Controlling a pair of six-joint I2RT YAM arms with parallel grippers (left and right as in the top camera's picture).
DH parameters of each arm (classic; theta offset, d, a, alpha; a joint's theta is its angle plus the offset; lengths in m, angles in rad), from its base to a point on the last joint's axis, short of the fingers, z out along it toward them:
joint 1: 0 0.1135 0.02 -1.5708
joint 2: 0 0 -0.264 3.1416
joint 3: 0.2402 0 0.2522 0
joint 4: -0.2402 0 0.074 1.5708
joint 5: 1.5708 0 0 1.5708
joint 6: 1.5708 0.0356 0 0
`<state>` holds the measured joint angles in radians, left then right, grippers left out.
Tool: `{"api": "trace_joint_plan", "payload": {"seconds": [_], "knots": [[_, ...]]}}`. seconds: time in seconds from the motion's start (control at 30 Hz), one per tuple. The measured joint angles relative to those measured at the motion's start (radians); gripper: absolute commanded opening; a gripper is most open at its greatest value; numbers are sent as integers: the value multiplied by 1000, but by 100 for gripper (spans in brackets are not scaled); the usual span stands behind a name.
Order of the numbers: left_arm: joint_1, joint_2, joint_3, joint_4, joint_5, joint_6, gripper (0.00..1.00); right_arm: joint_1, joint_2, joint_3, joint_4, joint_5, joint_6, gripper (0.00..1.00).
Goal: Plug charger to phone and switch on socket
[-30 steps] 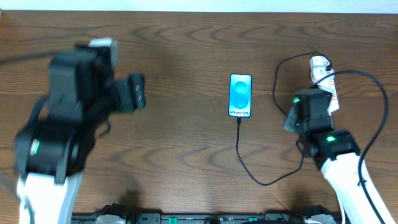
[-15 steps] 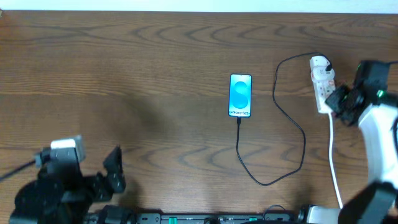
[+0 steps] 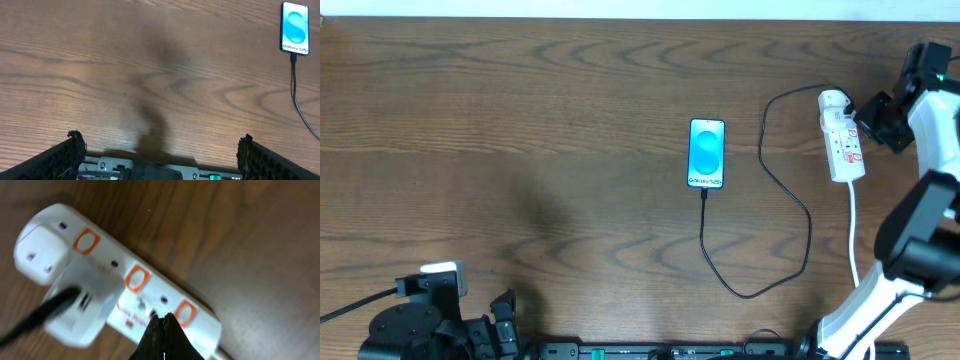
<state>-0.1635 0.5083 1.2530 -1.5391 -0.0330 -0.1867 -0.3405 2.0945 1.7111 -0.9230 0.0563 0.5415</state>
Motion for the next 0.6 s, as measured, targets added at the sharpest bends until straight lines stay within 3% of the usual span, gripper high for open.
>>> {"api": "trace_joint_plan", "payload": {"seconds": [0.23, 0.6], "knots": [[0, -31, 0, 1, 0, 0, 98, -2, 116, 75, 5, -69, 19, 1], [0, -212, 0, -2, 0, 0, 98, -3, 127, 79, 42, -100, 77, 1]]}}
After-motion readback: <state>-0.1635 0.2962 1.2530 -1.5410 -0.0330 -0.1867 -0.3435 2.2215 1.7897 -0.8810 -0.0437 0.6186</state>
